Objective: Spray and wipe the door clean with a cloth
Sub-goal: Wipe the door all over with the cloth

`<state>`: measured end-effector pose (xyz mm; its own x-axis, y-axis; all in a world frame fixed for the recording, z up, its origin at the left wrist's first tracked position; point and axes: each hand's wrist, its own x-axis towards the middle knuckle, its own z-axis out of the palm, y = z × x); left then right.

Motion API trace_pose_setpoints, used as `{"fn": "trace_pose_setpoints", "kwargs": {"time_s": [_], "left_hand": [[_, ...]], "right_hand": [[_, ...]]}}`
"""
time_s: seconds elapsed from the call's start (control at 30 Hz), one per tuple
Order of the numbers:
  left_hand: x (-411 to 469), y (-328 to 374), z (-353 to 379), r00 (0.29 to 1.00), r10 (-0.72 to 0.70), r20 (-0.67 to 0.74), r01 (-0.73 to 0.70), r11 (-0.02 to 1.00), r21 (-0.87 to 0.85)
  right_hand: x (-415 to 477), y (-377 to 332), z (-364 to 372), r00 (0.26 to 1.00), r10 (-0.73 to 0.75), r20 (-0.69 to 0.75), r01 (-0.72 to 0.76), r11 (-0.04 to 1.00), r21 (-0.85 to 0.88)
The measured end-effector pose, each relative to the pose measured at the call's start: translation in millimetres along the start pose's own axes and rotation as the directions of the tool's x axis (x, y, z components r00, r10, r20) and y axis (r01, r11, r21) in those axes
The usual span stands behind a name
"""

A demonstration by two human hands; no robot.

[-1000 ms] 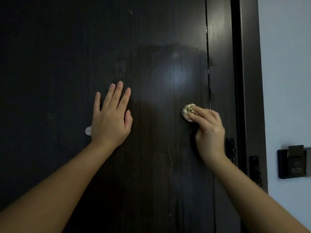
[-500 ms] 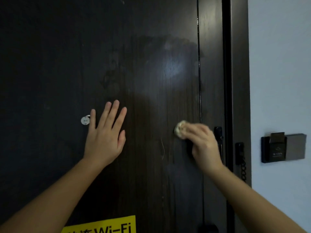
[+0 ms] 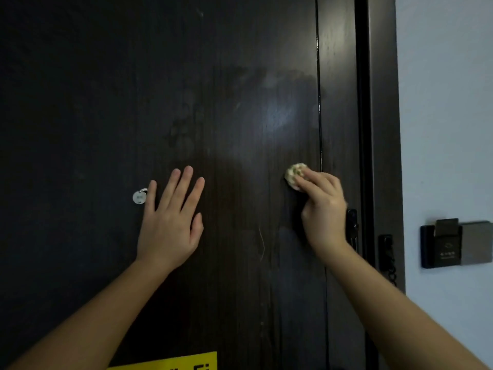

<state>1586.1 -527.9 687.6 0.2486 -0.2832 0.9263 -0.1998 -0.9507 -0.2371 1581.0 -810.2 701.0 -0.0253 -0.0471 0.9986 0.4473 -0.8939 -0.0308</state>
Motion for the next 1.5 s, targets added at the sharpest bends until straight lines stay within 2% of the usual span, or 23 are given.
{"fn": "trace_pose_setpoints", "kwargs": {"time_s": [0.07,0.17,0.23,0.3,0.37,0.4,0.47,0.5,0.53,0.63,0.67,0.7,0.8,0.87,0.93,1.0,1.03,1.17,1.23,1.3,1.33,1.43,1.5], "left_hand": [[0.4,-0.1,-0.3,1.0,0.001,-0.001,-0.001,1.0,0.009],[0.7,-0.9,0.1,1.0,0.016,-0.005,-0.016,1.0,0.027],[-0.3,-1.0,1.0,1.0,0.013,-0.009,-0.013,0.999,0.029],[0.2,-0.4,1.4,1.0,0.012,-0.015,-0.012,1.0,0.027],[-0.3,-1.5,1.3,1.0,0.015,-0.011,-0.015,0.999,0.029],[-0.5,-2.2,1.1,1.0,0.016,-0.011,-0.016,0.999,0.03],[-0.2,-2.6,1.3,1.0,0.027,-0.004,-0.027,0.999,0.03],[-1.0,-2.6,1.9,1.0,0.029,-0.002,-0.029,0.999,0.027],[-1.6,-2.8,2.7,1.0,0.026,-0.009,-0.026,0.999,0.023],[-0.3,-2.9,2.2,0.999,0.03,-0.022,-0.03,0.999,0.016],[-0.1,-3.0,1.8,0.999,0.032,-0.02,-0.031,0.999,0.013],[-0.6,-3.0,1.5,0.999,0.031,-0.018,-0.03,0.999,0.01],[-0.8,-2.4,1.3,0.999,0.034,0.001,-0.034,0.999,0.011],[-1.1,-1.6,-0.6,1.0,0.02,0.01,-0.02,1.0,0.018],[-8.2,4.8,-1.8,1.0,-0.014,0.012,0.014,1.0,-0.006],[-29.2,18.2,1.1,0.999,-0.044,0.02,0.045,0.997,-0.054],[-44.3,25.4,4.2,0.998,-0.047,0.028,0.049,0.996,-0.072],[-94.1,36.6,22.4,0.998,-0.023,0.054,0.027,0.997,-0.071],[-97.9,35.1,26.9,0.998,-0.036,0.051,0.039,0.997,-0.061],[-96.5,36.0,28.4,0.998,-0.044,0.036,0.046,0.997,-0.059],[-96.4,36.5,28.8,0.998,-0.049,0.028,0.051,0.997,-0.066],[-97.2,35.8,29.0,0.999,-0.052,-0.002,0.051,0.995,-0.083],[-98.3,35.0,29.6,0.999,-0.044,-0.009,0.043,0.996,-0.081]], "right_hand": [[-21.9,-29.1,15.8,0.988,-0.149,0.03,0.147,0.986,0.076],[-90.2,-43.2,15.4,0.849,-0.475,0.234,0.443,0.879,0.177],[-82.9,-31.4,12.7,0.835,-0.495,0.243,0.469,0.869,0.159],[-52.7,-32.6,22.5,0.935,-0.315,0.163,0.299,0.947,0.117],[-45.5,-56.7,32.5,0.982,-0.164,0.089,0.154,0.982,0.107],[-57.8,-68.1,35.5,0.972,-0.209,0.109,0.195,0.973,0.128],[-94.0,-72.6,30.1,0.87,-0.442,0.218,0.41,0.894,0.18],[-101.0,-63.0,23.7,0.821,-0.505,0.266,0.471,0.862,0.185],[-96.2,-50.3,19.6,0.816,-0.51,0.271,0.48,0.86,0.174],[-59.2,-31.4,23.9,0.968,-0.216,0.124,0.204,0.973,0.105],[-58.4,-36.3,25.5,0.986,-0.139,0.089,0.13,0.986,0.103],[-71.3,-44.3,26.8,0.987,-0.134,0.084,0.124,0.986,0.11],[-135.0,-47.5,13.2,0.931,-0.319,0.179,0.293,0.943,0.158],[-133.9,-28.0,-2.8,0.929,-0.312,0.197,0.298,0.949,0.1],[-107.8,-11.2,-7.0,0.993,-0.08,0.092,0.082,0.996,-0.018],[-92.3,-17.0,-5.9,0.988,0.157,-0.007,-0.157,0.987,-0.033],[-98.9,-26.2,-3.3,0.982,0.19,0.001,-0.19,0.981,-0.046],[-137.2,-34.4,-13.0,0.988,0.051,0.146,-0.033,0.992,-0.123],[-111.4,-18.0,-17.6,0.985,0.166,0.053,-0.158,0.979,-0.13],[-87.7,-20.1,-12.6,0.932,0.357,-0.063,-0.36,0.933,-0.033],[-90.0,-31.1,-7.1,0.924,0.376,-0.065,-0.377,0.926,-0.003],[-155.6,-62.9,3.0,0.967,0.23,0.109,-0.23,0.973,-0.013],[-184.2,-64.8,-8.5,0.957,0.226,0.182,-0.233,0.972,0.013]]}}
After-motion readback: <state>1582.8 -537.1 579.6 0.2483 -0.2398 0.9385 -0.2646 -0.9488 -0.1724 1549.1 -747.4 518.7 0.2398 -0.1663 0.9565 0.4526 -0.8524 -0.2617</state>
